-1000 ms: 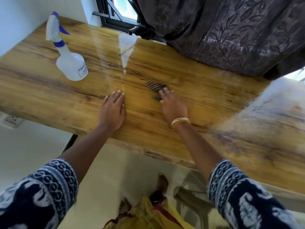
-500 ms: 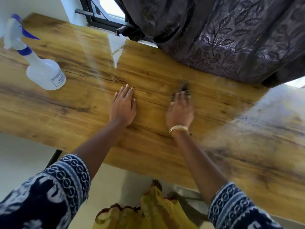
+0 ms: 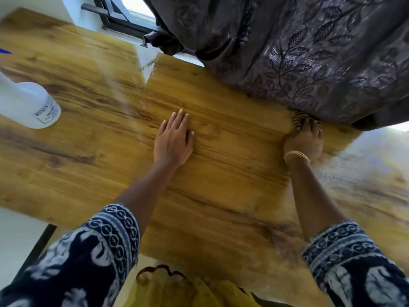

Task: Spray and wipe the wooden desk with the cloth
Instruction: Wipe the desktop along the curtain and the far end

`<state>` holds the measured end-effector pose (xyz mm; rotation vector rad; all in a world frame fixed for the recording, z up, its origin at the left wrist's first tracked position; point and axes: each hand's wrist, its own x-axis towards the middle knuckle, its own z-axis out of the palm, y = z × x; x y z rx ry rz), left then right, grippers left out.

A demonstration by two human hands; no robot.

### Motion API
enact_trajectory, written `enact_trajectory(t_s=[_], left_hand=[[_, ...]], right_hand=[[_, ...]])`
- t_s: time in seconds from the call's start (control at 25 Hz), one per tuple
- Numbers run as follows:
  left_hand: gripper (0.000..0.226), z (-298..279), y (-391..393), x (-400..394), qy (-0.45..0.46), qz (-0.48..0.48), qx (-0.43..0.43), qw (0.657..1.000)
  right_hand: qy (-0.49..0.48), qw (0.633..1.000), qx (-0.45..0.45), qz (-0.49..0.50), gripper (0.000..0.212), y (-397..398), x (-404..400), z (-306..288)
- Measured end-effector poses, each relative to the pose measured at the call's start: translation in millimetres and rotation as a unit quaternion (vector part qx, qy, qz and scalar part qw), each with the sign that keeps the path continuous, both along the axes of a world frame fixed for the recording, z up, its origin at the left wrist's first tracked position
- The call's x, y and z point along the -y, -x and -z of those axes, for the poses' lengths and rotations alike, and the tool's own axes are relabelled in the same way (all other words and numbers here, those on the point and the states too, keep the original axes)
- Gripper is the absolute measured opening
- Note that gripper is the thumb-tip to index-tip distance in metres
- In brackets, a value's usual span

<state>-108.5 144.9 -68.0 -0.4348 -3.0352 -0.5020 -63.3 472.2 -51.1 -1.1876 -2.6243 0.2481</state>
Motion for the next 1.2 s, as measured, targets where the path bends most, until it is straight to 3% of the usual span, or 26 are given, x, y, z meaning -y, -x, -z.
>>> enact_trajectory(t_s=[0.08,0.12,0.24,0.32,0.4,0.48,0.6,0.72,0.8,0.88,1.0,1.08,1.16,1.2], left_hand=[[0.058,0,2,0,-0.001,-0.003,0.004,1.0],[0.058,1,1,0,0.004,-0.003,0.003,1.0],[0.058,2,3,-1,-0.004,-0.004,-0.005,1.0],[0.059,2,2,0,-0.001,-0.007,-0.008,1.0],[0.059,1,2,1,0.003,-0.008,-0.008,1.0],[0.059,1,2,1,0.004,-0.007,-0.005,1.0],[0.058,1,1,1,0.003,-0.007,-0.003,1.0],[0.058,0,2,1,0.003,-0.01,0.001,1.0],[0.057,-1,0,0,-0.001,-0.011,0.002,1.0],[0.057,-1,-1,0,-0.003,-0.011,0.001,1.0],[0.057,-1,-1,-1,-0.002,-0.017,-0.005,1.0],[0.057,0,0,-2,0.004,-0.02,-0.007,1.0],[0.057,1,0,-2,0.01,-0.023,-0.008,1.0],[0.057,1,0,-2,0.009,-0.022,-0.009,1.0]], right_hand=[[0.016,0.999,0.014,0.044,0.05,22,37,-2],[0.014,1.0,0.019,0.011,0.047,37,64,-4],[0.007,0.971,0.012,-0.238,0.048,90,156,-7],[-0.004,0.905,0.054,-0.422,0.049,112,194,-7],[0.012,0.861,0.069,-0.504,0.047,124,183,-13],[0.003,0.892,0.052,-0.449,0.046,120,138,-13],[-0.017,0.974,0.036,-0.223,0.049,88,51,-9],[0.031,0.999,0.009,-0.032,0.053,72,30,-7],[0.027,1.0,0.004,-0.009,0.057,82,61,-5],[0.008,0.993,0.017,-0.114,0.056,103,111,-5],[0.022,0.941,0.026,-0.336,0.051,142,183,-5],[0.005,0.866,0.054,-0.496,0.047,165,209,-11],[-0.03,0.8,0.086,-0.593,0.046,185,207,-13],[-0.038,0.792,0.087,-0.604,0.046,196,197,-14]])
